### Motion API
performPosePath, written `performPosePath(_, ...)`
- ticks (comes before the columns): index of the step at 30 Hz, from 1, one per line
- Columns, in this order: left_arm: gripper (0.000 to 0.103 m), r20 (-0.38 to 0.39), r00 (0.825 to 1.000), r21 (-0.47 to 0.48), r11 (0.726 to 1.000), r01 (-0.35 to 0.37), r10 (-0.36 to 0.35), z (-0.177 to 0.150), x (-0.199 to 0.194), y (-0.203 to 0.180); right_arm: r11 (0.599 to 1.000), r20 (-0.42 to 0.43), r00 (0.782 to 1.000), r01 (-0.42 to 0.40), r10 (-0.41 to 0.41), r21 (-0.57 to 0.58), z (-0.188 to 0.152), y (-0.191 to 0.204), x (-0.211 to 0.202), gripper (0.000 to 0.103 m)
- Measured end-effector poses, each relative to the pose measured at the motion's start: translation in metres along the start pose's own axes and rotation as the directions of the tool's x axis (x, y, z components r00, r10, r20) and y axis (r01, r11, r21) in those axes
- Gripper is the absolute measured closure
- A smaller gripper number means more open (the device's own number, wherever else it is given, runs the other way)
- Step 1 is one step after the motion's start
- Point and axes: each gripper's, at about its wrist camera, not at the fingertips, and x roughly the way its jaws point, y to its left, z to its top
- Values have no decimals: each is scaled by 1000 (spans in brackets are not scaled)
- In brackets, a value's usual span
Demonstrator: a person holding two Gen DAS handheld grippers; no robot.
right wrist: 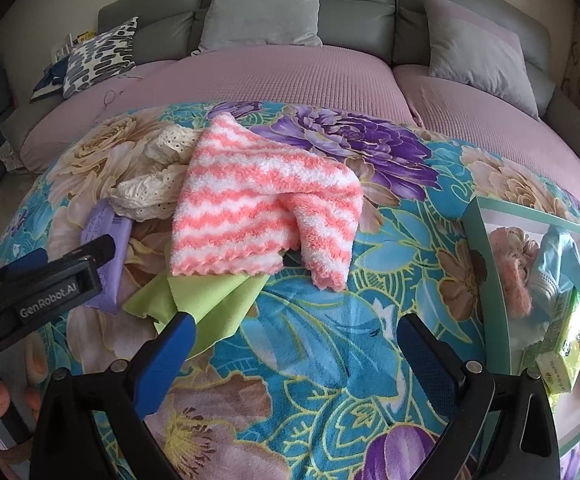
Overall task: Organize soft objects
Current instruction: 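Lower the left tool onto the lavender packet and close on it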
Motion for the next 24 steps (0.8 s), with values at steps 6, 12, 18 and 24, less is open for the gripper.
performPosePath(6,5,-22,1000,17,1000,-13,13,1,11,-8,1000,23,1000,-12,11,27,4,-10,-3,1)
performPosePath(12,5,-31,999,5,1000,-18,18,3,16,-9,999,51,998,-27,25,39,13,-17,-2,1)
performPosePath(18,13,-34,999,20,1000,-4,4,5,19,-16,997,55,998,-47,43,63,18,-21,2,1)
performPosePath(24,34,-22,999,24,999,30,-29,6,16,-21,996,51,998,-48,44,72,19,-23,5,1)
